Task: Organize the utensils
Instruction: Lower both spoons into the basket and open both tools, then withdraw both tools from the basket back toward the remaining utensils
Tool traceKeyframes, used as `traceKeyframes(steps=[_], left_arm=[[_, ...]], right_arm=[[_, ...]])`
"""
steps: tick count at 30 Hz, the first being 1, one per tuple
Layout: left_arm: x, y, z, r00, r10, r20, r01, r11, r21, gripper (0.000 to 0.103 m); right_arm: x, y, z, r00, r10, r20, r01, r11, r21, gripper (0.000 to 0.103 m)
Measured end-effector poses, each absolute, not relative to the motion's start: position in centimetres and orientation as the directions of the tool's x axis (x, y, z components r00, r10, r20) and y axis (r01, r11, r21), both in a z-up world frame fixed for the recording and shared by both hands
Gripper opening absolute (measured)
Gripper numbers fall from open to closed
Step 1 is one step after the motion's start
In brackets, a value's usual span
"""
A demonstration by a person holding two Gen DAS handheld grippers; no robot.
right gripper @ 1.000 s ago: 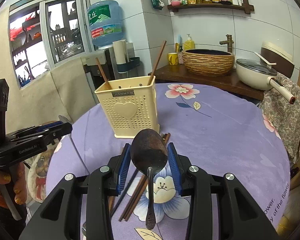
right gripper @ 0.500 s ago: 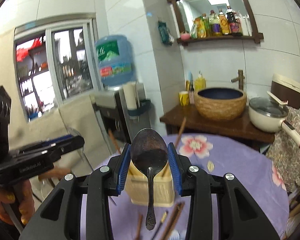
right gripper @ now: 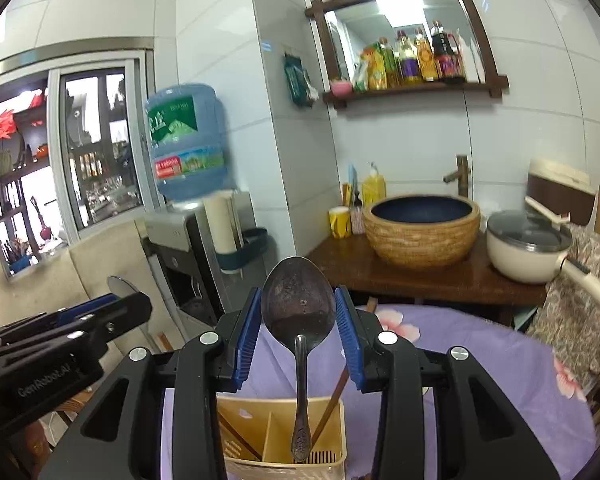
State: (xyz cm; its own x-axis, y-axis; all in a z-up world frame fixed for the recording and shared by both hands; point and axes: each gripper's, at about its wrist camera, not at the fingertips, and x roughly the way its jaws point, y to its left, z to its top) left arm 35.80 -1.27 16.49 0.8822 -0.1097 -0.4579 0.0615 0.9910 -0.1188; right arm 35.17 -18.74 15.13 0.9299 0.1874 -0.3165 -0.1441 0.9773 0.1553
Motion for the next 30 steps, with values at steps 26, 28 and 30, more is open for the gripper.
traceKeyframes(steps=[26,28,30], left_arm=[[35.4,-0.9,6.0,0.822,-0.13,-0.555,0.072,0.99,-0.124,0.037],[34.8,-0.7,6.3,0.828,-0.129,-0.546,0.075,0.99,-0.12,0.037],[33.9,-0.5,6.7,0.835,-0.134,-0.533,0.078,0.989,-0.126,0.043]], right_arm=[[33.8,-18.8,7.3,0.894,0.183,-0.409,-0.164,0.983,0.081,0.046],[33.5,-19.2,7.5,0.897,0.179,-0.404,-0.16,0.984,0.082,0.046],[33.1,-19.8,7.8,0.894,0.197,-0.402,-0.167,0.98,0.109,0.046]])
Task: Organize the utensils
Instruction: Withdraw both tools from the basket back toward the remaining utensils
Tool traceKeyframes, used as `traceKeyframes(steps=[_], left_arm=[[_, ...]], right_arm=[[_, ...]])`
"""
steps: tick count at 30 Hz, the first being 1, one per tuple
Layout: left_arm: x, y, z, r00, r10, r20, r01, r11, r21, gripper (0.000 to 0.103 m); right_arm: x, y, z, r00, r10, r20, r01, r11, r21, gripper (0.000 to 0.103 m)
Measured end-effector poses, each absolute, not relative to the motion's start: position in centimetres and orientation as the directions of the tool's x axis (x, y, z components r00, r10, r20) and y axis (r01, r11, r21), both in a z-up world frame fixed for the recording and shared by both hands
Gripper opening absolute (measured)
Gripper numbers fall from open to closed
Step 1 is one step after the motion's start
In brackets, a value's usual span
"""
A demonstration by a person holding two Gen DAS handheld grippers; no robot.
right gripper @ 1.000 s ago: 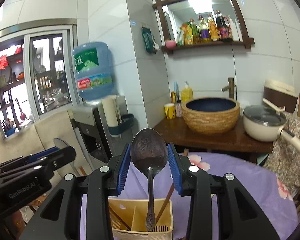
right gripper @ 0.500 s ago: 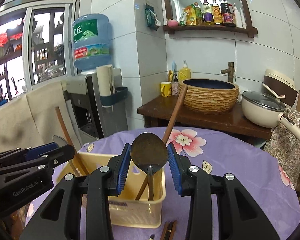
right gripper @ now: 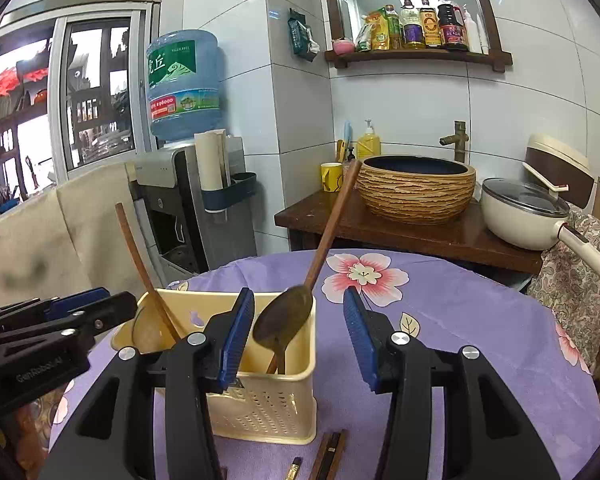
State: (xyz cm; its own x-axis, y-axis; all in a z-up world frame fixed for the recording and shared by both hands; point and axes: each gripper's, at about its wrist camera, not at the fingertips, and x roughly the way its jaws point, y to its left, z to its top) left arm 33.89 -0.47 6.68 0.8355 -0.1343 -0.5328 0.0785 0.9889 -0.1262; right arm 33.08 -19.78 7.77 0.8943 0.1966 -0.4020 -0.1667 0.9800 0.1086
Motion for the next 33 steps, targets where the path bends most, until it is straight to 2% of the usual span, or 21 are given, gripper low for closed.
traceKeyframes(steps=[3,9,19,27,33], left_arm=[[32.2,-0.2,6.8,0.846,-0.139,-0.515,0.077,0.987,-0.14,0.059],[28.7,-0.3,5.2,0.831,-0.144,-0.537,0.089,0.988,-0.127,0.073],[24.6,-0.8,-2.0,0.704,-0.159,-0.692,0.084,0.986,-0.141,0.072],[22.4,-2.3,-5.9,0.608,-0.221,-0.762,0.118,0.975,-0.189,0.056],[22.2,-4.6,-7.3,0.557,-0.261,-0.789,0.167,0.965,-0.202,0.053]], right_arm=[[31.9,-20.4,8.0,0.891,0.209,-0.402,-0.166,0.976,0.14,0.05],[28.3,-20.7,7.4,0.873,0.222,-0.435,-0.186,0.975,0.125,0.055],[22.8,-21.3,3.0,0.807,0.181,-0.562,-0.176,0.982,0.064,0.055],[20.6,-22.8,-2.3,0.736,0.127,-0.665,-0.105,0.992,0.073,0.055],[19.9,-23.8,-3.9,0.71,0.114,-0.695,-0.077,0.993,0.084,0.055]])
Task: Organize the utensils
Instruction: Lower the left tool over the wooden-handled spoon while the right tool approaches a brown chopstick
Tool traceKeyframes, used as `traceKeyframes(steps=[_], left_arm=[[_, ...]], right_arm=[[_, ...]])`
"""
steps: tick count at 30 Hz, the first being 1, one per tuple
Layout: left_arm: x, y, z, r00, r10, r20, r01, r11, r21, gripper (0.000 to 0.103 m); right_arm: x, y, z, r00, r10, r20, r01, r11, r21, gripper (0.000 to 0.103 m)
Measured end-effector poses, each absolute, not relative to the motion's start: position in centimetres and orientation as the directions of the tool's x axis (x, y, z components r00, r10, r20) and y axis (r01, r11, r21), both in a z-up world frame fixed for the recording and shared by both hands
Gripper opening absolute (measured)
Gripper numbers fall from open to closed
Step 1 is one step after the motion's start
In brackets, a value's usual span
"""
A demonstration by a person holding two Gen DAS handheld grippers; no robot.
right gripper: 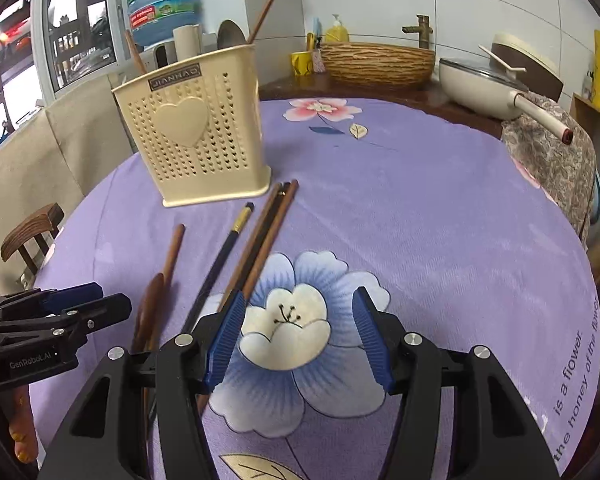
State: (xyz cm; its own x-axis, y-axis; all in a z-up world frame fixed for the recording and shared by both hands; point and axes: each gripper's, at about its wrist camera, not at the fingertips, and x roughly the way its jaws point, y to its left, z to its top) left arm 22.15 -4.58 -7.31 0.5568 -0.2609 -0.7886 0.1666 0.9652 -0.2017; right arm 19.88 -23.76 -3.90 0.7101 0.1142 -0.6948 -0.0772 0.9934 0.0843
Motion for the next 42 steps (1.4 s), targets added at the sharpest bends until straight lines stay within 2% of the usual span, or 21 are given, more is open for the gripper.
traceKeyframes(steps=[4,9,14,21,29,40,42], left_arm=[[22.4,-5.6,-7.8,0.54,-0.265,-0.799,0.175,0.964,-0.202,0.051],[23.2,-6.6,-8.3,0.495,-0.291,-0.819,0.185,0.956,-0.228,0.04],[23.6,-7.1,-8.4,0.488,-0.295,-0.821,0.189,0.954,-0.231,0.034],[23.9,-7.2,-8.4,0.487,-0.299,-0.821,0.185,0.954,-0.237,0.034],[24.0,-7.2,-8.4,0.492,-0.296,-0.819,0.186,0.955,-0.233,0.034],[23.6,-7.1,-8.4,0.514,-0.259,-0.818,0.181,0.965,-0.191,0.034],[23.5,-7.3,-8.4,0.517,-0.251,-0.819,0.182,0.966,-0.181,0.034]], right_arm=[[19.6,-24.2,-4.2,0.705,0.114,-0.7,-0.071,0.993,0.09,0.055],[19.7,-24.3,-4.1,0.702,0.115,-0.703,-0.079,0.993,0.084,0.055],[20.7,-23.8,-3.7,0.691,0.124,-0.712,-0.112,0.992,0.064,0.055],[23.5,-22.8,-4.8,0.616,0.167,-0.77,-0.124,0.986,0.114,0.055],[26.1,-22.3,-5.8,0.567,0.169,-0.807,-0.078,0.985,0.152,0.048],[28.3,-21.5,-5.6,0.594,0.025,-0.804,-0.02,1.0,0.016,0.047],[29.4,-21.7,-6.0,0.585,0.022,-0.811,-0.016,1.0,0.015,0.042]])
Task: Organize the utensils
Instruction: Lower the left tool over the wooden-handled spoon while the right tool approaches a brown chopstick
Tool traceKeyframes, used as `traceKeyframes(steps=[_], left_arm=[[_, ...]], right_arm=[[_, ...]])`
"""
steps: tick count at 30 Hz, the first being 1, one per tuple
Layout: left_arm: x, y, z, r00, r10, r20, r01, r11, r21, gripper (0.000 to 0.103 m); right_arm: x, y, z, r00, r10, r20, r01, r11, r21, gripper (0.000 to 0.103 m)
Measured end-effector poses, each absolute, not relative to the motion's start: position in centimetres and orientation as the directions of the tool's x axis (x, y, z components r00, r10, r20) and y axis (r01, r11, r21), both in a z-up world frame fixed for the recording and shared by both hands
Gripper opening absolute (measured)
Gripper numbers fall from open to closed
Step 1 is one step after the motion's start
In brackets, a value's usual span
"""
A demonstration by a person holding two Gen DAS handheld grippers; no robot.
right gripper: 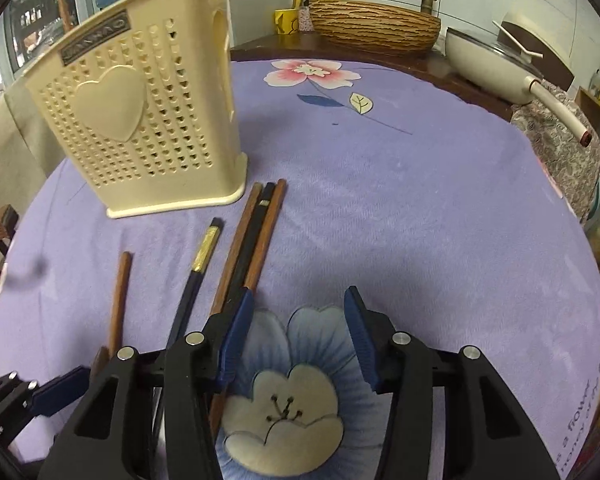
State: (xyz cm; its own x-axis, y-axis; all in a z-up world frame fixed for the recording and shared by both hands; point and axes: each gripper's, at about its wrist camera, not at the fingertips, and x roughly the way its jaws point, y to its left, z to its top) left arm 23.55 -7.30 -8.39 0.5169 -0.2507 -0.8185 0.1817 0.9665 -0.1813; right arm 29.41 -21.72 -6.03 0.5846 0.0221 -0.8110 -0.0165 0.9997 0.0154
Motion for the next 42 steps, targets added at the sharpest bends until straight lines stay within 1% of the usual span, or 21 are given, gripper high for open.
traceKeyframes(steps=[2,5,11,13,15,18,20,22,26,29,32,34,35,37,42], left_arm=[[23.5,-7.3,-8.4,0.519,-0.25,-0.817,0.183,0.967,-0.179,0.034],[23.5,-6.9,-8.4,0.516,-0.258,-0.817,0.179,0.965,-0.192,0.034],[23.6,-7.2,-8.4,0.523,-0.246,-0.816,0.182,0.968,-0.175,0.033],[23.7,-7.4,-8.5,0.526,-0.239,-0.816,0.177,0.97,-0.169,0.032],[23.9,-7.5,-8.4,0.529,-0.222,-0.819,0.175,0.973,-0.151,0.026],[23.9,-7.4,-8.4,0.526,-0.224,-0.821,0.171,0.973,-0.155,0.025],[23.8,-7.4,-8.3,0.529,-0.221,-0.82,0.168,0.974,-0.154,0.025],[23.6,-7.1,-8.2,0.532,-0.221,-0.817,0.162,0.974,-0.158,0.025],[23.6,-6.2,-8.0,0.538,-0.224,-0.813,0.15,0.974,-0.169,0.024],[23.7,-5.2,-8.1,0.534,-0.218,-0.817,0.126,0.976,-0.177,0.023],[23.8,-4.4,-8.2,0.521,-0.244,-0.818,0.115,0.97,-0.216,0.023],[23.6,-4.6,-8.2,0.527,-0.237,-0.816,0.12,0.971,-0.205,0.023],[23.4,-4.7,-8.3,0.53,-0.233,-0.815,0.122,0.972,-0.199,0.023],[23.3,-4.8,-8.3,0.536,-0.216,-0.816,0.12,0.976,-0.18,0.023],[22.8,-4.4,-8.4,0.543,-0.203,-0.815,0.111,0.979,-0.17,0.023]], right_arm=[[30.2,-22.2,-5.9,0.586,0.013,-0.81,0.004,1.0,0.018,0.041],[30.3,-22.8,-5.4,0.575,0.078,-0.814,0.012,0.995,0.104,0.04],[28.3,-22.5,-5.0,0.598,0.13,-0.791,-0.011,0.988,0.154,0.04],[28.1,-22.0,-5.3,0.599,0.123,-0.791,-0.023,0.99,0.137,0.04],[28.3,-21.6,-5.3,0.601,0.069,-0.796,-0.023,0.997,0.069,0.042],[29.5,-21.3,-5.6,0.571,0.04,-0.82,-0.021,0.999,0.035,0.043],[30.1,-20.8,-5.5,0.582,0.007,-0.813,-0.021,1.0,-0.007,0.043],[30.6,-21.1,-5.5,0.571,0.025,-0.82,-0.008,1.0,0.025,0.044],[30.7,-21.7,-5.5,0.586,0.042,-0.81,-0.003,0.999,0.05,0.04],[31.3,-22.4,-5.8,0.589,0.057,-0.806,0.009,0.997,0.077,0.04],[31.5,-21.9,-5.8,0.586,0.037,-0.81,0.002,0.999,0.048,0.041],[32.0,-21.4,-5.9,0.589,0.014,-0.808,-0.005,1.0,0.014,0.038],[32.2,-21.2,-5.9,0.59,0.014,-0.807,-0.007,1.0,0.012,0.034],[32.8,-21.1,-5.8,0.582,0.013,-0.813,-0.001,1.0,0.015,0.032],[33.1,-20.8,-5.8,0.589,0.016,-0.808,-0.009,1.0,0.013,0.031]])
